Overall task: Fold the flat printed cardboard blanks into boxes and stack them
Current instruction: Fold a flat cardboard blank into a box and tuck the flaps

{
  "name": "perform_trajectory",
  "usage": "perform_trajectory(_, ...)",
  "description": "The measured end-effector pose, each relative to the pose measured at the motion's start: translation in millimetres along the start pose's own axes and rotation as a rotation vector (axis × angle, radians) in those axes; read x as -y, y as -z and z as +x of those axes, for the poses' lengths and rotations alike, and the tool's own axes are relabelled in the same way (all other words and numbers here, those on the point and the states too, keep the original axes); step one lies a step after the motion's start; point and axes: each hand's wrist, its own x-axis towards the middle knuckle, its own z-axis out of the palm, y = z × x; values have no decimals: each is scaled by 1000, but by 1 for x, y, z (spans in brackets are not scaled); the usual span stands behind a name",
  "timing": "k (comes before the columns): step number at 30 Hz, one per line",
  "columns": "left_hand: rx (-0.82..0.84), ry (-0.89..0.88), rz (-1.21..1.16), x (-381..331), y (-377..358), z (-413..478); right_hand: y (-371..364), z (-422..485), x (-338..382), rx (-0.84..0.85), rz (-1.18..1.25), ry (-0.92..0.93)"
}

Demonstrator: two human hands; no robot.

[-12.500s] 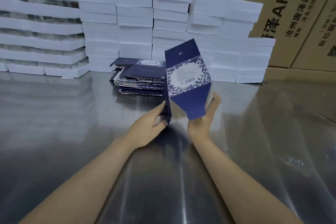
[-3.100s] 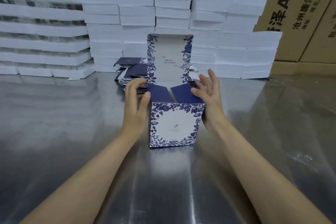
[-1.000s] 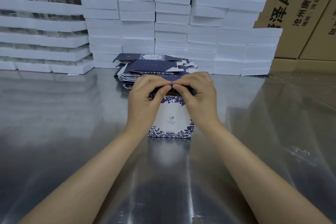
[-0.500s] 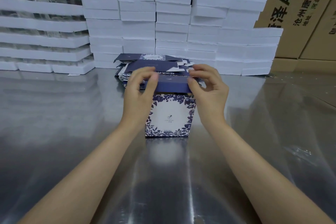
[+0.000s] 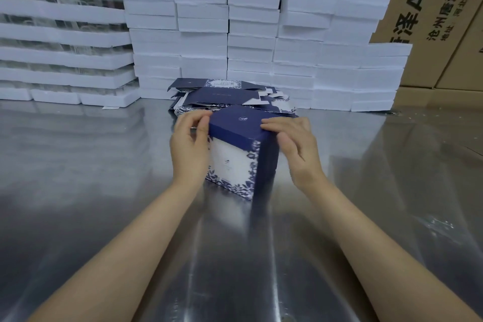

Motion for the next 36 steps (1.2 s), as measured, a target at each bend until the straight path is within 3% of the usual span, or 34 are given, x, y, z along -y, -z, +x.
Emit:
perform_trajectory(3, 99, 134, -74, -2, 2, 6, -4, 0, 1, 24, -173, 124)
perform_trajectory(8, 374, 240, -111, -6, -3, -2, -7, 1, 5, 28, -141, 18)
perform_trajectory(13, 372, 146, 0, -12, -5, -2, 0, 3, 2, 39, -131, -95)
perform_trajectory(16, 472, 199, -125, -20, -9, -10, -8, 4, 9, -28, -240, -94)
perform_trajectory(18, 402, 269, -162, -20, -14, -15, -15, 4, 19, -77, -278, -27)
perform_trajectory(21, 230, 333, -214, -13, -14, -5, -16, 4, 30, -82, -125, 31)
perform_trajectory(24, 224, 417, -254, -13, -9, 6, -7, 4, 24, -106, -83, 45)
perform_trajectory(29, 200, 397, -224, -10, -13, 8, -13, 5, 8, -106, 29, -122)
perform_trajectory(32, 225, 385, -217, -11, -12, 10, -9, 16, -3, -153, 140, -318)
perform_trajectory(36, 228, 367, -181, -6, -10, 11, -5, 13, -14, -13, 299, -357)
